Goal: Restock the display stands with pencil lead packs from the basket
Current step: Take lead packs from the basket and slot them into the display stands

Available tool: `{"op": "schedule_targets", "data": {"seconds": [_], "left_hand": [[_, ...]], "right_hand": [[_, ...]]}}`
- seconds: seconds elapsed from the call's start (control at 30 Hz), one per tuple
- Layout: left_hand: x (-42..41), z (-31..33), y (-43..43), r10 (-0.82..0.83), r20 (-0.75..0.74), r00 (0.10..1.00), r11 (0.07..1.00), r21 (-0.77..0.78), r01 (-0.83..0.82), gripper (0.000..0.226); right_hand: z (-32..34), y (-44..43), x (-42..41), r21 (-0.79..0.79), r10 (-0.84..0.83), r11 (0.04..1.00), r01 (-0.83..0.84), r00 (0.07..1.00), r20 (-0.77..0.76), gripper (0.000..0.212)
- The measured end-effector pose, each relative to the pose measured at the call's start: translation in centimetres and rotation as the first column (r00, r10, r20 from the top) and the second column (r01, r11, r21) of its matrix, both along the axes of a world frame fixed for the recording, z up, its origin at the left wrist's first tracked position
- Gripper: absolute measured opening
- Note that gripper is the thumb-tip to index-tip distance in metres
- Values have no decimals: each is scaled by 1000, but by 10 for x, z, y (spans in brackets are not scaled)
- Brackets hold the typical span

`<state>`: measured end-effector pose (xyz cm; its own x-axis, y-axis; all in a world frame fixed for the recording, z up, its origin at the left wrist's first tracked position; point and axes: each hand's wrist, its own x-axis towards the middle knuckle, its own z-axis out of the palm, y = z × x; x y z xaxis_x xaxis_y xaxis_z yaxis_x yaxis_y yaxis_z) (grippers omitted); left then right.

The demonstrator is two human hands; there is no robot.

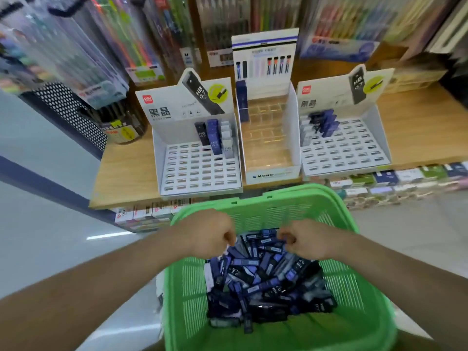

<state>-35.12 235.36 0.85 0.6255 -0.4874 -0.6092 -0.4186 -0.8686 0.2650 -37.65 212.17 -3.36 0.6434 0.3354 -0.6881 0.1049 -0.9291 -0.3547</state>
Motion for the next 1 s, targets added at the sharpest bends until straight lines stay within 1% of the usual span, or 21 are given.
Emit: {"op": "schedule_targets", "data": {"seconds": [0.07, 0.13, 0.17, 0.2, 0.3, 0.37, 0.43, 0.47, 0.53, 0.6, 0.67, 0.77, 0.87, 0.93, 1.0], "left_hand": [[-31, -49, -8, -49, -51, 997, 993, 102, 54, 29], [-55, -93, -14, -20, -80, 997, 984, 176, 34, 19], [-64, -112, -17, 15, -102, 995, 981, 194, 5, 21], [-73, -130, -20, 52, -134, 990, 981, 195, -25, 29], [-99, -175, -28, 118, -231, 966, 977, 203, -70, 70], [-112, -195, -33, 146, -219, 965, 972, 215, -98, 91], [-116, -206, -35, 171, -174, 970, 966, 224, -130, 103], [-116, -210, -35, 171, -145, 975, 965, 223, -136, 105], [-113, -212, -33, 177, -107, 978, 967, 204, -152, 101], [-107, -211, -31, 189, -77, 979, 969, 174, -174, 96], [-103, -208, -30, 168, -41, 985, 975, 156, -159, 91], [-97, -207, -24, 122, -14, 992, 978, 170, -118, 83], [-94, -205, -23, 111, 57, 992, 978, 172, -120, 65], [-93, -204, -23, 92, 126, 988, 977, 177, -114, 59], [-93, -204, -22, 83, 160, 984, 978, 178, -111, 54]], "right_hand": [[-30, -4, -14, -65, 25, 998, -25, 1000, -12, 41], [-59, -6, -26, -93, 26, 995, -28, 1000, -14, 51], [-73, -7, -31, -95, 20, 995, -22, 1000, -24, 55], [-87, -7, -36, -98, 14, 995, -18, 999, -38, 61], [-123, -11, -44, -152, 32, 987, -43, 996, -80, 81], [-141, -14, -48, -223, 54, 972, -78, 992, -110, 95], [-153, -15, -50, -271, 52, 959, -81, 993, -110, 104], [-157, -14, -51, -281, 44, 957, -68, 995, -89, 106], [-163, -12, -51, -289, 43, 956, -44, 999, -11, 102], [-167, -11, -50, -301, 59, 953, -40, 997, 54, 88], [-170, -6, -48, -327, 104, 942, -74, 992, 73, 76], [-174, 0, -50, -395, 217, 903, -172, 973, 73, 70], [-173, -4, -50, -335, 222, 926, -172, 968, 118, 54], [-169, -10, -45, -276, 231, 942, -191, 965, 123, 51], [-164, -13, -42, -192, 192, 966, -175, 979, 72, 52]]}}
